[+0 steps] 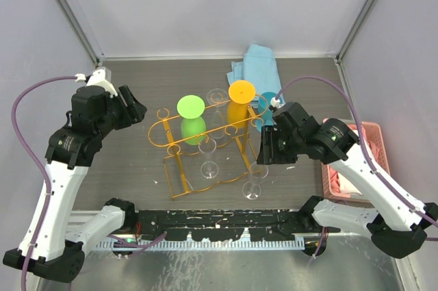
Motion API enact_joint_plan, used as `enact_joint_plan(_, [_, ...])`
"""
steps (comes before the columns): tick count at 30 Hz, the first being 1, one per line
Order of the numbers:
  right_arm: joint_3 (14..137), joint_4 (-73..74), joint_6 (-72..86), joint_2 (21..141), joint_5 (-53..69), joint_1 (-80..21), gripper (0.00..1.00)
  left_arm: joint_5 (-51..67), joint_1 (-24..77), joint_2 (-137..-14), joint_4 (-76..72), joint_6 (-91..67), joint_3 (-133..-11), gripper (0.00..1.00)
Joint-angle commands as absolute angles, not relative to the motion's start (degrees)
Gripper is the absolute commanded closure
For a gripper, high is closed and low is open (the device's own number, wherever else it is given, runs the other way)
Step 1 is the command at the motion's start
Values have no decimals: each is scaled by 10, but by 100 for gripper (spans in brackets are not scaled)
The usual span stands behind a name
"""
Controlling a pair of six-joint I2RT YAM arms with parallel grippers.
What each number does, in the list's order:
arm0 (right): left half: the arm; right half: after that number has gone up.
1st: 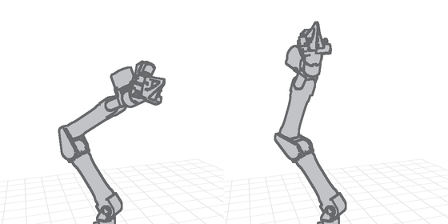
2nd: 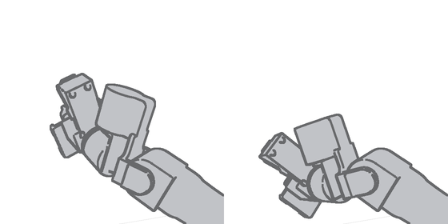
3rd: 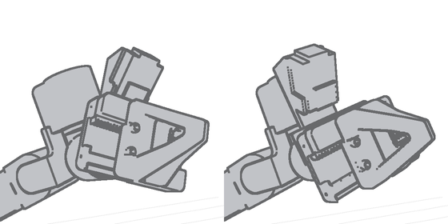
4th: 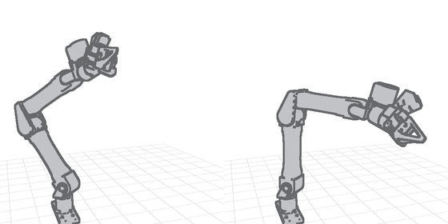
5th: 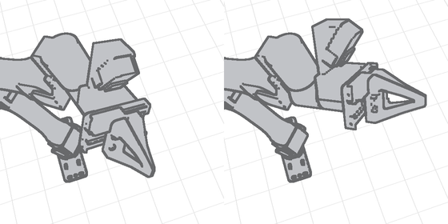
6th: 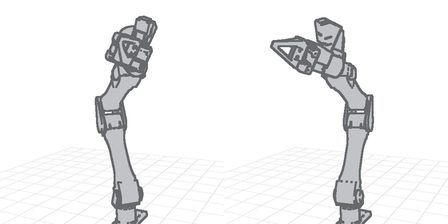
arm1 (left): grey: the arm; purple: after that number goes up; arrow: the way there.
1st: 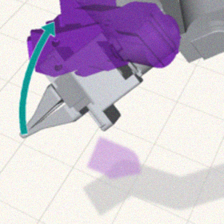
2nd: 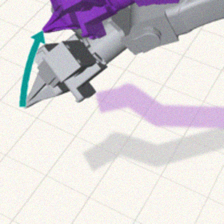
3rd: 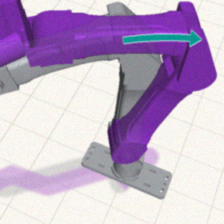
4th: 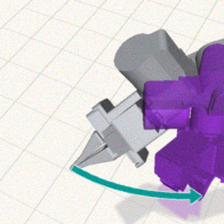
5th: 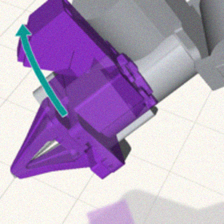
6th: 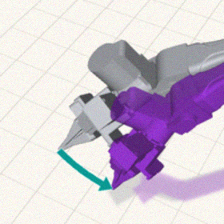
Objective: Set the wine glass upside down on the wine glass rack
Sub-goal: Pick up the wine glass at the center of the board.
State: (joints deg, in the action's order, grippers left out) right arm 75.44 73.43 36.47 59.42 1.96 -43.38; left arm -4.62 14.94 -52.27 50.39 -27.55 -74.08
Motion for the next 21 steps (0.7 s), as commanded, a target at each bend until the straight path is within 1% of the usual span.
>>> enact_joint_plan(1, [773, 748, 378, 589, 3, -456, 49, -42, 150, -519, 476, -271, -749, 40])
enact_joint_plan(9, [744, 744, 388, 566, -8, -458, 49, -39, 150, -521, 476, -272, -749, 40])
enact_joint_plan(13, [721, 736, 395, 550, -37, -458, 50, -38, 150, -520, 476, -274, -747, 40])
enact_joint_plan(21, [675, 690, 420, 518, -59, -458, 52, -39, 150, -518, 484, -273, -751, 40])
